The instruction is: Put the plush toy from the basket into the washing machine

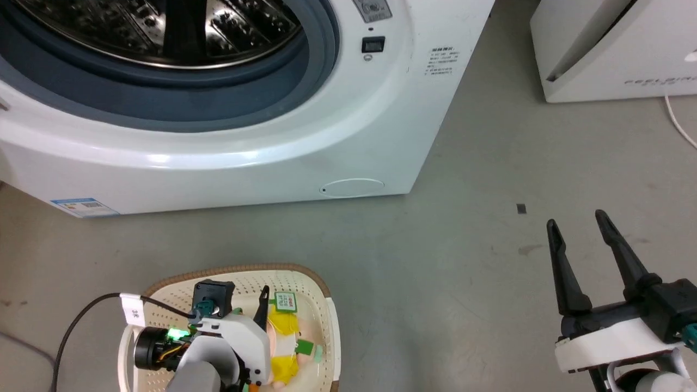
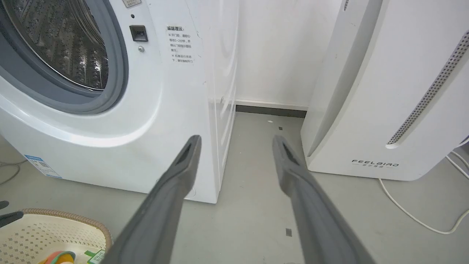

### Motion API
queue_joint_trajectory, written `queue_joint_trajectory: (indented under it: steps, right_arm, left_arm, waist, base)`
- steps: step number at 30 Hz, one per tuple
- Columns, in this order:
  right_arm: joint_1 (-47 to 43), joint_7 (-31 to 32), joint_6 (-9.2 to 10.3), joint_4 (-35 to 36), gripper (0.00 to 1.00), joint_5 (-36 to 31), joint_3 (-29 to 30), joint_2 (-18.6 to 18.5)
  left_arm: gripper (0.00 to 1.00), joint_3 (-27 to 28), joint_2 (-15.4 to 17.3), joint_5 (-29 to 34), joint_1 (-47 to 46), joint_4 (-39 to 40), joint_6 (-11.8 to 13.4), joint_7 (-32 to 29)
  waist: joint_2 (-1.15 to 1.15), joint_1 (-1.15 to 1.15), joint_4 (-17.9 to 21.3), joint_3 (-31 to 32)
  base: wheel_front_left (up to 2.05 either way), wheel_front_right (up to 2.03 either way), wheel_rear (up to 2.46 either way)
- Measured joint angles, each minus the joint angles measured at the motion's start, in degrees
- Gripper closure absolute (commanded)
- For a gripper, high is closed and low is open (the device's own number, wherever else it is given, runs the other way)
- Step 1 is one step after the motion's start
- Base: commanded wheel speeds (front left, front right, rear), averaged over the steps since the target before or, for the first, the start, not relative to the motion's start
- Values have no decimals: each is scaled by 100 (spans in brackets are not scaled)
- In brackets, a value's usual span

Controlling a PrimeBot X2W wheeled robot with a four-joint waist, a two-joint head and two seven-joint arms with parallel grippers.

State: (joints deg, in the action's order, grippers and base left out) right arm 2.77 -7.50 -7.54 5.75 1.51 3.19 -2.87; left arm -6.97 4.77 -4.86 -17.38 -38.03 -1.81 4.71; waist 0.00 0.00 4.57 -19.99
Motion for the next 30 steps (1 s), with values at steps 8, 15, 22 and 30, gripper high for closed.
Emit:
queue_joint_trajectory:
  steps: [8, 15, 22, 30]
  right_arm:
    - [43, -88, 0, 52, 0, 57, 42, 0]
    - [147, -179, 0, 93, 0, 131, 96, 0]
    - [221, -266, 0, 169, 0, 160, 141, 0]
    - [327, -355, 0, 194, 0, 308, 191, 0]
  left_arm:
    - [0, -131, 74, -107, -278, -497, -41, -99]
    - [0, -336, 187, -112, -641, -905, -38, -237]
    - [0, -572, 341, -46, -1018, -1319, -23, -468]
    - [0, -735, 535, -82, -1327, -1797, 9, -689]
  waist:
    - [0, 0, 62, -407]
    - [0, 0, 132, -808]
    - [0, 0, 208, -1260]
    - [0, 0, 320, -1727]
  base:
    - [0, 0, 0]
    - [0, 0, 0]
    - [0, 0, 0]
    - [0, 0, 0]
